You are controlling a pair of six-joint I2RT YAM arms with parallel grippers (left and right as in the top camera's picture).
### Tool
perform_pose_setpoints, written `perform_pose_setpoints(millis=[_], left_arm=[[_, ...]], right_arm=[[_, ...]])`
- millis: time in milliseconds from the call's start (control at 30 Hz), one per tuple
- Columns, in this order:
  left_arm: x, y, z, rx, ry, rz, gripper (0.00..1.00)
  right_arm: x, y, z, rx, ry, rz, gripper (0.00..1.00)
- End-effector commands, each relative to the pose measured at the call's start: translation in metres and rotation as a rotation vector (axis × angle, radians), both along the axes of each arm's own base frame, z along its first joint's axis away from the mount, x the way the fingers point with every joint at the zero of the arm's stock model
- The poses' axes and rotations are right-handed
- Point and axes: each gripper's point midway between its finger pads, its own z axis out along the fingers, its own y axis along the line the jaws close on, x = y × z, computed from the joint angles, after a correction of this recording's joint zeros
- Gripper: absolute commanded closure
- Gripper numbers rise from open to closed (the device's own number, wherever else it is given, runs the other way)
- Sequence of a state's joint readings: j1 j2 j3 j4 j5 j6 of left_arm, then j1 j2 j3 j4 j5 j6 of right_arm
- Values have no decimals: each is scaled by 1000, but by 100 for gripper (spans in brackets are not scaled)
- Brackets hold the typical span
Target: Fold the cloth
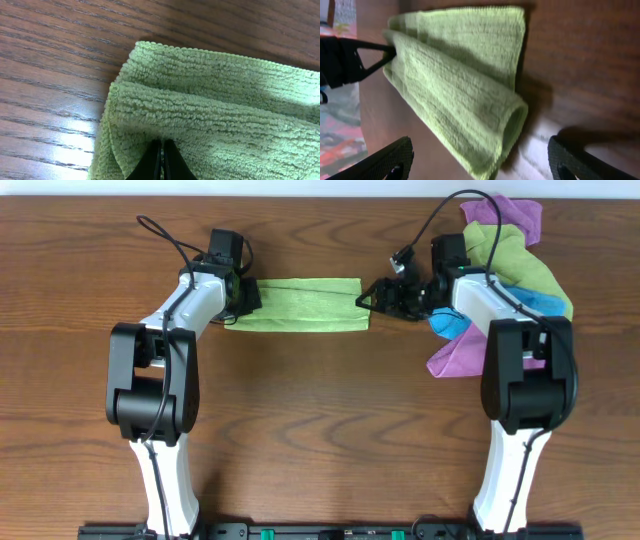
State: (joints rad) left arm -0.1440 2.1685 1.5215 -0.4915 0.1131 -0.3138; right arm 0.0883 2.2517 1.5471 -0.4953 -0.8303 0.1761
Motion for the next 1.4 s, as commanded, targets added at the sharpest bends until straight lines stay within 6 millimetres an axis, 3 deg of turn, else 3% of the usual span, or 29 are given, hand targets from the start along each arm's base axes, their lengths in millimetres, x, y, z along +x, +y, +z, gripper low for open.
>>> perform_pose_setpoints(millis=[0, 233, 367, 533, 667, 767, 833, 1000, 1067, 1200, 1367], left_arm=[[-17, -1, -22, -6, 77, -10, 94], [-11, -2, -20, -9, 53, -10, 94], [-11, -2, -20, -10, 51, -10, 95], [-13, -2, -21, -9, 59, -10, 94], [-13, -2, -21, -10, 60, -10, 94], [-13, -6, -20, -30, 62, -17, 95], [-14, -10, -20, -50, 67, -24, 94], [-20, -13, -21, -66, 96, 5, 94], [-23, -19, -21, -74, 104, 13, 94], [-26, -39, -21, -100, 108, 10, 94], [-28, -70, -19, -121, 93, 6, 94]], right_arm=[[1, 3, -19, 7, 54, -34, 13], [-7, 27, -42, 10, 91, -5, 15], [-5, 37, -43, 1, 70, 3, 15], [9, 35, -41, -5, 48, -54, 22], [18, 33, -41, -19, 28, -83, 42], [23, 31, -38, -19, 27, -102, 77], [28, 32, -32, -11, 27, -114, 99], [39, 38, 5, 14, -2, -91, 99], [45, 42, 31, 8, -42, -72, 98], [49, 47, 70, -43, -103, -52, 98], [39, 73, 98, -118, -178, 14, 98]])
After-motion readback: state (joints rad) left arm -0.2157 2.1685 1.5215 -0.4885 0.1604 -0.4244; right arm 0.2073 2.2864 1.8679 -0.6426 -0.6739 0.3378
